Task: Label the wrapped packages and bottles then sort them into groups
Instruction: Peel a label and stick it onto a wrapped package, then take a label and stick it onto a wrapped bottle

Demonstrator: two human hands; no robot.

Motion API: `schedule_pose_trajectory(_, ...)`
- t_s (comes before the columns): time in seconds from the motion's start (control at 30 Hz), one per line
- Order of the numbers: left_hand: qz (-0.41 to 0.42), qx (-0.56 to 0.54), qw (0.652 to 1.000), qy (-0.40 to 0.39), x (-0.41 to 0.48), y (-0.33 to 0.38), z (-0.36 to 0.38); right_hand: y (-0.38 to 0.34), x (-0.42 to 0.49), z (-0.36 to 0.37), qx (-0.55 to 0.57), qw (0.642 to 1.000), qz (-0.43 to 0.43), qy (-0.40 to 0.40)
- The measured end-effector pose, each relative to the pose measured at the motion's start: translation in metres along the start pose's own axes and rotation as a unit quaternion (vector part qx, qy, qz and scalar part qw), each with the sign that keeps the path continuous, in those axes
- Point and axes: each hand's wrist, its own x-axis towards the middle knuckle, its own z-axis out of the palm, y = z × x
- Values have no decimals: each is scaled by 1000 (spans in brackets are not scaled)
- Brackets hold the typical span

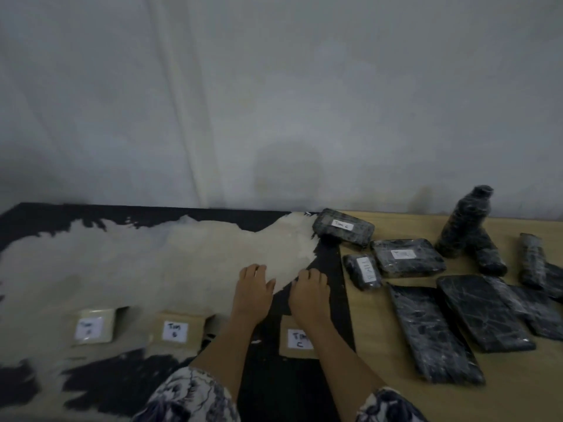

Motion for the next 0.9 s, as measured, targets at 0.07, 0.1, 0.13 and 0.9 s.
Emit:
schedule_pose_trajectory(0.07,-8,9,1000,20,-2,-40,-23,-36,1,13,-10,999,-31,20)
schedule_pose_trajectory(0.1,-6,9,999,32,-2,-50,-28,-48,2,16,-2,999,-38,36)
schedule_pose_trajectory(0.13,-12,9,999,39,-6,-84,-47,-85,0,29,17,997,-55,44)
schedule_pose_trajectory(0.9,-157,130,978,55,-25,-473,-196,-487,-8,196,72,969,-196,-132)
